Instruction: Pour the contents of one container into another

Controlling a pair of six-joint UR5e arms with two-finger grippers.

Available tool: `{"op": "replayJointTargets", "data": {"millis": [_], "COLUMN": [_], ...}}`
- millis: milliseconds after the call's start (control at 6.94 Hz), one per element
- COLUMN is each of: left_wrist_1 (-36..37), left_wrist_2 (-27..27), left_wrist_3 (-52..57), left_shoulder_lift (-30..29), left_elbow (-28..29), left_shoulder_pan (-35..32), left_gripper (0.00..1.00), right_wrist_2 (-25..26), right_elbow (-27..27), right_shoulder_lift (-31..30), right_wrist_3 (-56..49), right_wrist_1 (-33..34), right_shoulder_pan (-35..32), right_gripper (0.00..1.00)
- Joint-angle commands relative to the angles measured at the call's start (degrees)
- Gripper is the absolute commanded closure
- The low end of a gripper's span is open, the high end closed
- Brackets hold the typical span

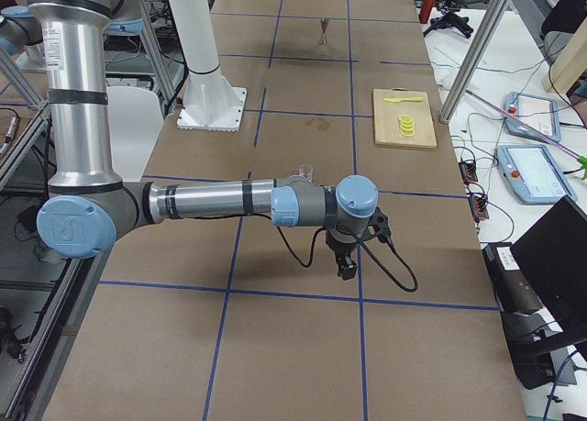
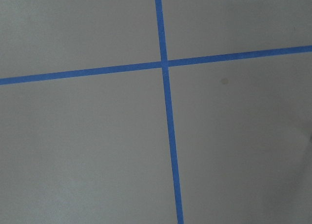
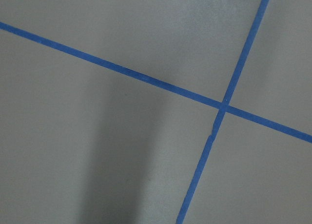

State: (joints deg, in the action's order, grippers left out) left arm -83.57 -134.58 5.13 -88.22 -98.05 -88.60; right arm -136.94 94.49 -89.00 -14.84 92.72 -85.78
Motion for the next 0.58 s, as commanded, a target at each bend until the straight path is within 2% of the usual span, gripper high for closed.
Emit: {"op": "replayJointTargets", "data": {"millis": [0,432], "left_wrist_1": [-0.01,-0.10], "left_wrist_2": [-0.33,-0.42], "left_wrist_3": [-0.03,-0.12], "left_shoulder_lift": [-0.29,-0.81], "left_elbow": [0.05,0.06], "left_shoulder_pan": [0.09,0.10], "left_gripper": [0.00,0.00], "right_wrist_2": [-0.08,0.01], "right_elbow": [-0.01,-0.01], "right_shoulder_lift": [-0.13,0.05], "right_wrist_3": [-0.01,-0.01], "right_wrist_1": [0.00,-0.17], "right_shoulder_pan": [0.00,0.00], "right_gripper": [0.00,0.00]}}
